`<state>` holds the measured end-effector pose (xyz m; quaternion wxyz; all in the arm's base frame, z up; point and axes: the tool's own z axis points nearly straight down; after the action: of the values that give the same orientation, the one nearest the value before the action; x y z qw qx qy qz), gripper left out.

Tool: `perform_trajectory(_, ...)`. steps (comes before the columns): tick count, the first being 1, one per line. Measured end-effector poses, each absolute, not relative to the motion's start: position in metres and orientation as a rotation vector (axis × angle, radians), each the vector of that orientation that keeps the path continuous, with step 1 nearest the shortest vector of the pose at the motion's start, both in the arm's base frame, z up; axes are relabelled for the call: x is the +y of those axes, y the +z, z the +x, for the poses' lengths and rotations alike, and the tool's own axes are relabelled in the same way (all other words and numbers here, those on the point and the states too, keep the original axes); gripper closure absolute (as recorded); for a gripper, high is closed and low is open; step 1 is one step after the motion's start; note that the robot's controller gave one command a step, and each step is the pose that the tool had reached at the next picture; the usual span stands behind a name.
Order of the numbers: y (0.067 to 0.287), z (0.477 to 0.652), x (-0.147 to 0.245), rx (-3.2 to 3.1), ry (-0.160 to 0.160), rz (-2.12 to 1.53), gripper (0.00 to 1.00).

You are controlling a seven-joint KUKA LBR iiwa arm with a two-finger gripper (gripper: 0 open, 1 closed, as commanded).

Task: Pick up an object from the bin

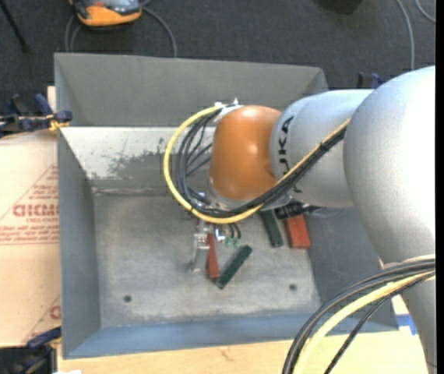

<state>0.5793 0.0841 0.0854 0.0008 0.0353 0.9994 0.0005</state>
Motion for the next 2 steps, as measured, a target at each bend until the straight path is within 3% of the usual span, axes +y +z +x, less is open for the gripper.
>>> perform_trajectory(1, 0.087, 0.55, 0.056, 3.137, 0.004, -0.075, 0.0)
perform_trajectory(2, 0.072, 0.538, 0.034, 3.09, 0.0, -0.559, 1.0)
